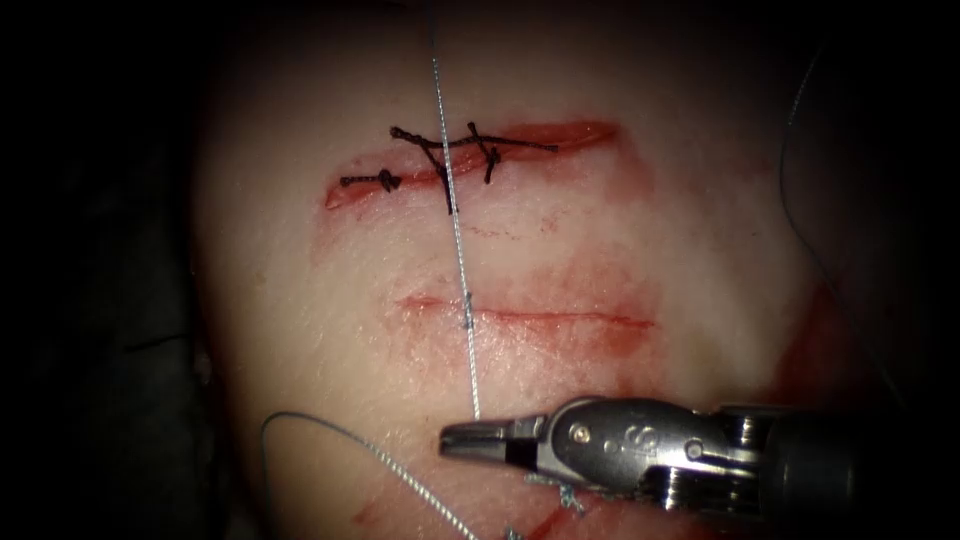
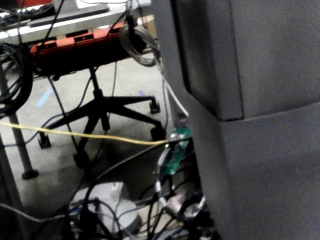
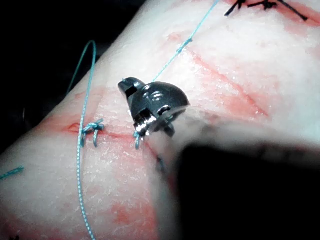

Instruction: Wound Closure

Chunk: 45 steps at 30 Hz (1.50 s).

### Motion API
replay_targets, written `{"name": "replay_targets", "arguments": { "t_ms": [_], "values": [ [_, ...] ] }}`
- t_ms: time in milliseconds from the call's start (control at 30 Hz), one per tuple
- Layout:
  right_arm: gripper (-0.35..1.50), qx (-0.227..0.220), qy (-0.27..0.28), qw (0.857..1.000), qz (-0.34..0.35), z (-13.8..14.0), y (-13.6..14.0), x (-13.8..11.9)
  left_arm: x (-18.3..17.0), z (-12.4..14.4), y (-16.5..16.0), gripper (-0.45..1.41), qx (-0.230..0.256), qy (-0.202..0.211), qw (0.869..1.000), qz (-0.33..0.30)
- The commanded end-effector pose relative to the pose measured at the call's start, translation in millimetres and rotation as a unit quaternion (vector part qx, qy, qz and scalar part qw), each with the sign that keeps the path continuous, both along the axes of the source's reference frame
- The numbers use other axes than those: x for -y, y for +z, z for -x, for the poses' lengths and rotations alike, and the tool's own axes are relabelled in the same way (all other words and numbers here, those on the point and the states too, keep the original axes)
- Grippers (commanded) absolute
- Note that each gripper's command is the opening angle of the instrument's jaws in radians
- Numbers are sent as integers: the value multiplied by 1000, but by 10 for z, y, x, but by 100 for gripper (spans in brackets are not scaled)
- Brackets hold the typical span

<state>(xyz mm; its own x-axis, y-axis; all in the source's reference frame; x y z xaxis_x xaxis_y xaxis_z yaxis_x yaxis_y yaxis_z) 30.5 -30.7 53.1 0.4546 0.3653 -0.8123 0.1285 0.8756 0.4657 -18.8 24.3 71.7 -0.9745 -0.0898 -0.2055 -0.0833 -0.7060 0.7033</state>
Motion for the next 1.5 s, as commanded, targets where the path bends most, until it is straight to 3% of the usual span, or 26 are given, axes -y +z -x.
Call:
{"name": "replay_targets", "arguments": {
  "t_ms": [33, 400, 1500],
  "values": [
    [-35, 0, -1, 1000, -3, -8, 4, 3, -5, 3, 2, -45, 1, -5, 1000, 2],
    [-35, 4, -16, 1000, -21, -9, 8, 17, -8, 2, -1, -45, -2, -23, 1000, 8],
    [-35, 27, -27, 996, -75, 0, 8, 48, -7, 2, 0, -45, -6, -8, 1000, 16]
  ]
}}
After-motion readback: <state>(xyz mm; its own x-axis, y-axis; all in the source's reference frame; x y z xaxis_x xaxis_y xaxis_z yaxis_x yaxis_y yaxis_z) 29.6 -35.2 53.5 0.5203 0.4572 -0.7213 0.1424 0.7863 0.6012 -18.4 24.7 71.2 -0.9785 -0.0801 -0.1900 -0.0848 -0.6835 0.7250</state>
